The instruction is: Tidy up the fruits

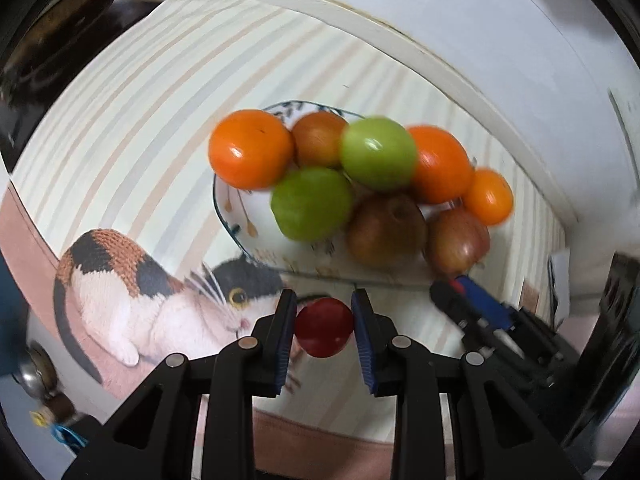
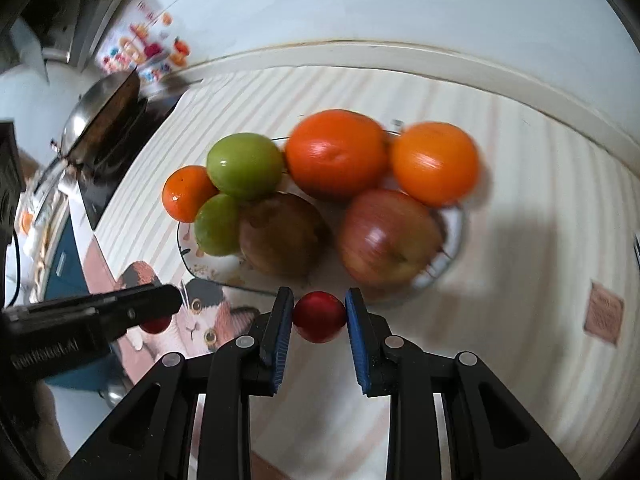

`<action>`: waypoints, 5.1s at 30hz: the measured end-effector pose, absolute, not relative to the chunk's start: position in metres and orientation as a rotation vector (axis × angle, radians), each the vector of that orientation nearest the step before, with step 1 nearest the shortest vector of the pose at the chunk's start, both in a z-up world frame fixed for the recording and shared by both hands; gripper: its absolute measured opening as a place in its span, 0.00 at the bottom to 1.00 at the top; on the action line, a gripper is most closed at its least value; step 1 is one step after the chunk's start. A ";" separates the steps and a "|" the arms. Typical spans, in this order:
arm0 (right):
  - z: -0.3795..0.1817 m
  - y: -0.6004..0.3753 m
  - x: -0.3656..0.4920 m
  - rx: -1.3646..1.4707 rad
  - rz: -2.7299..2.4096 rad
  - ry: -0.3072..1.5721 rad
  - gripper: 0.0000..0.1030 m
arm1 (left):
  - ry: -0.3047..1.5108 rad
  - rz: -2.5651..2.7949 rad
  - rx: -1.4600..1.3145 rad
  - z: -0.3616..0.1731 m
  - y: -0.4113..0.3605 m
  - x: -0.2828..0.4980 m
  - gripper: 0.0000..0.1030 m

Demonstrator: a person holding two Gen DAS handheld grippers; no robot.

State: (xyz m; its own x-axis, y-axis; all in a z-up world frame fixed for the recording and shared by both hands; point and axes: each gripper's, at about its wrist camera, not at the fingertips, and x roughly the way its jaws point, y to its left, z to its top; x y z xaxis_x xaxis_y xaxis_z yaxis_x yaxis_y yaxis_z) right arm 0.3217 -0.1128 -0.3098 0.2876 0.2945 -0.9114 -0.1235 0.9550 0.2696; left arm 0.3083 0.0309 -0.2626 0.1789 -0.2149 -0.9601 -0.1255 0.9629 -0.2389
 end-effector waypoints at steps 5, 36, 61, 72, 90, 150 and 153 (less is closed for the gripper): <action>-0.325 -0.097 0.335 0.093 0.283 1.266 0.28 | 1.408 -0.063 -0.319 -0.278 0.043 0.324 0.25; -0.237 -0.132 0.299 0.112 0.125 1.172 0.94 | 1.263 0.065 -0.062 -0.205 0.058 0.300 0.77; -0.037 -0.163 0.169 0.124 0.104 0.951 0.97 | 1.015 -0.028 0.010 -0.035 0.007 0.179 0.77; 0.012 -0.166 0.130 0.111 0.111 0.898 0.97 | 0.937 -0.025 0.006 0.004 0.005 0.146 0.77; 0.018 -0.166 0.132 0.108 0.116 0.889 0.97 | 0.949 -0.031 0.005 0.002 0.003 0.139 0.77; -0.120 -0.177 0.228 0.140 0.094 1.026 0.97 | 1.044 0.097 0.042 -0.092 -0.005 0.225 0.77; -0.120 -0.176 0.226 0.142 0.092 1.024 0.97 | 1.038 0.097 0.042 -0.092 -0.005 0.225 0.77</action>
State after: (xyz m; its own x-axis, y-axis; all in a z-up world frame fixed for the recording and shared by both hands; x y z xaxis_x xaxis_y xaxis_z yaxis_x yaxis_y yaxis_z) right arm 0.2258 -0.1761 -0.1202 0.5170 0.1433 -0.8439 -0.0101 0.9868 0.1614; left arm 0.2247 -0.0050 -0.0922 0.5042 0.0998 -0.8578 -0.0600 0.9949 0.0805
